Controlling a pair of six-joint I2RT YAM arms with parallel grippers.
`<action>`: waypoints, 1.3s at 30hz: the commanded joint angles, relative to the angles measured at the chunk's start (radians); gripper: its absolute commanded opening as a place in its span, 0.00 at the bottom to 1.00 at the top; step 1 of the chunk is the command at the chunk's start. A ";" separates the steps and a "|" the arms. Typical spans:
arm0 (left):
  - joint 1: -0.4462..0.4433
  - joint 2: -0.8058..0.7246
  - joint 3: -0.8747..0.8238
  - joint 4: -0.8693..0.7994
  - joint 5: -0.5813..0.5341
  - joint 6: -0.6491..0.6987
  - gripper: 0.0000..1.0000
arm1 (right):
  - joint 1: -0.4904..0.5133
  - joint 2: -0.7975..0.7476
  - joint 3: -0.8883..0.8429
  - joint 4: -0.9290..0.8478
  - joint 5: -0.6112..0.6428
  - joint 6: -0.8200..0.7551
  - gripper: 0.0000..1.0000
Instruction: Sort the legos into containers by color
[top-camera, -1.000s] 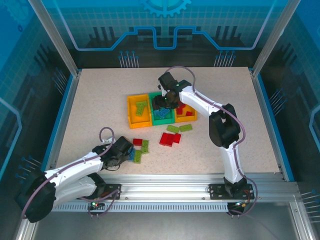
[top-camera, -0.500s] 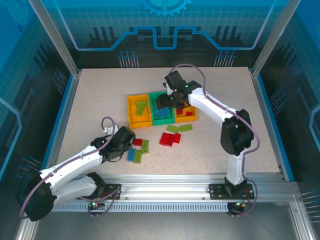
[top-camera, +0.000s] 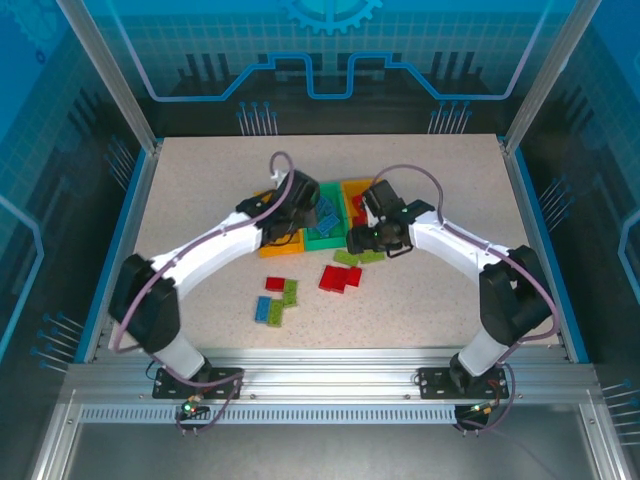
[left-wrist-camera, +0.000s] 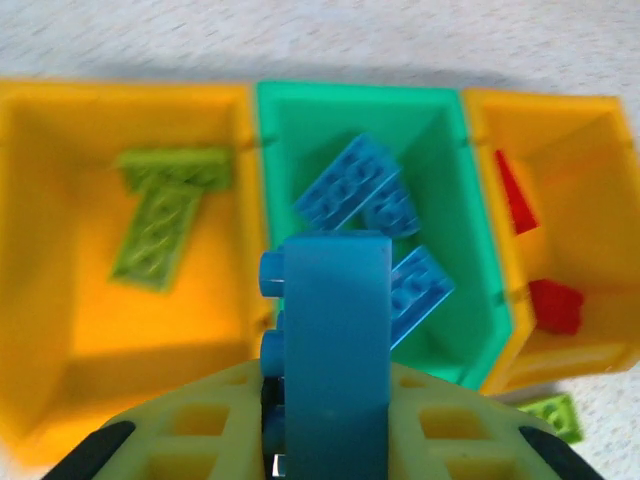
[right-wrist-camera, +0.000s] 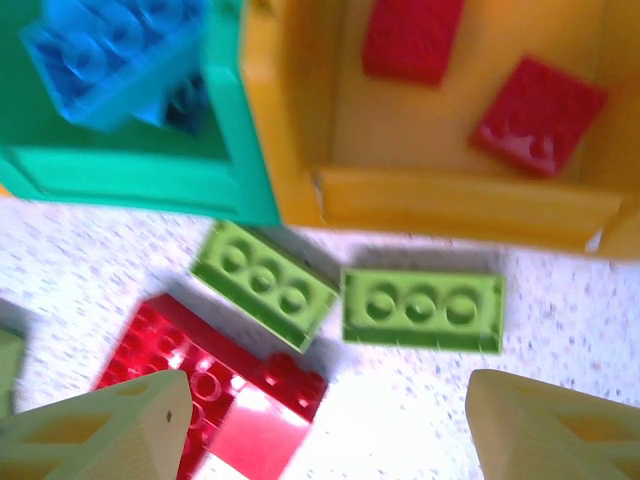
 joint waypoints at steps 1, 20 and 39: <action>0.033 0.127 0.133 0.023 0.117 0.105 0.25 | -0.003 -0.030 -0.048 0.048 0.001 0.024 0.73; 0.083 0.373 0.370 -0.046 0.172 0.096 0.44 | 0.061 0.076 -0.118 0.107 -0.088 0.267 0.70; 0.043 0.066 0.065 0.013 0.083 0.136 0.76 | 0.050 0.059 -0.111 0.021 -0.047 0.253 0.34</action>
